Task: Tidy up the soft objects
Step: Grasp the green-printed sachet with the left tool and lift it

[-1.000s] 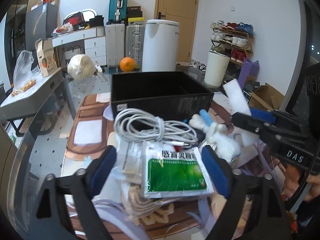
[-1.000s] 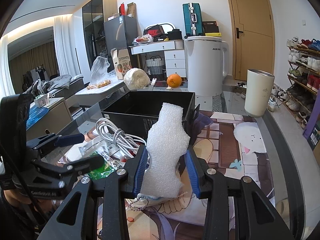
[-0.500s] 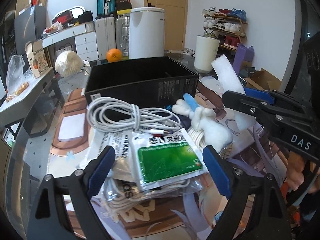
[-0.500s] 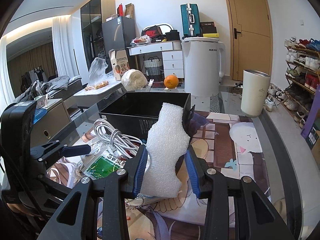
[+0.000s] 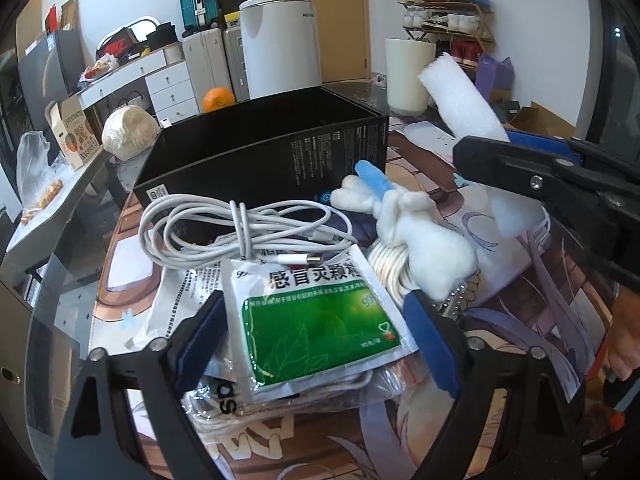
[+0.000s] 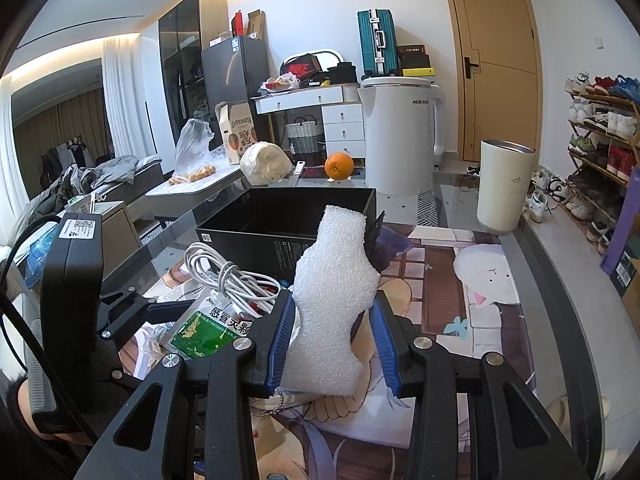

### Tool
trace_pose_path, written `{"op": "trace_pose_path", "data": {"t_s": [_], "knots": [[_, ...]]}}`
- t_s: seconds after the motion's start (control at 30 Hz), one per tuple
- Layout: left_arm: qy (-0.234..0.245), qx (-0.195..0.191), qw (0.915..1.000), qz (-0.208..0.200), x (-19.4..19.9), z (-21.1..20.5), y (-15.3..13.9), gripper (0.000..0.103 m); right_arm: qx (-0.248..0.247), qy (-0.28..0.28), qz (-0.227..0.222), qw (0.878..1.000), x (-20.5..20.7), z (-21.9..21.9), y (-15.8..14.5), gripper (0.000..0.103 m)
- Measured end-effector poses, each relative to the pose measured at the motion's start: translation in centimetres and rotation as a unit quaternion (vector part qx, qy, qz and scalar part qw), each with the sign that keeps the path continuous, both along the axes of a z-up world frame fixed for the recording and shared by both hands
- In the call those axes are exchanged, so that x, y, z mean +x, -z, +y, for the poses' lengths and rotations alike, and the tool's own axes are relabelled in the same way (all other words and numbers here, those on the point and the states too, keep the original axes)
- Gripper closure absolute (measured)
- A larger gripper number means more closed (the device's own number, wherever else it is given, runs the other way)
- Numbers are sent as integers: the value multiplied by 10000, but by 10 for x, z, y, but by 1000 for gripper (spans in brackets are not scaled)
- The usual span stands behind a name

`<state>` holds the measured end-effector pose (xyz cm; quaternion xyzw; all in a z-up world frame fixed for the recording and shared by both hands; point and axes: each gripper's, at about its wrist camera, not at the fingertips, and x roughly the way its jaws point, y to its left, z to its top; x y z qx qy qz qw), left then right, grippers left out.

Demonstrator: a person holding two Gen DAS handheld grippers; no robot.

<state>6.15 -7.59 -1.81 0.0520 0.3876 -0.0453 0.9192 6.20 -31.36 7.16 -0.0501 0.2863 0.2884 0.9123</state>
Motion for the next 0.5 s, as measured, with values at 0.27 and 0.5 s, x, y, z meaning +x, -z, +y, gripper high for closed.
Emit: {"op": "trace_pose_path", "data": {"t_s": [0.27,0.5], "knots": [[259,-265,9993,-72,-10,4,-3,83,1,-16,-8,10000,-1,0,-1,64],[333,-555,9976,-264,-21,17,-12,96,5,-29,-9,10000,-1,1,-1,64]]}}
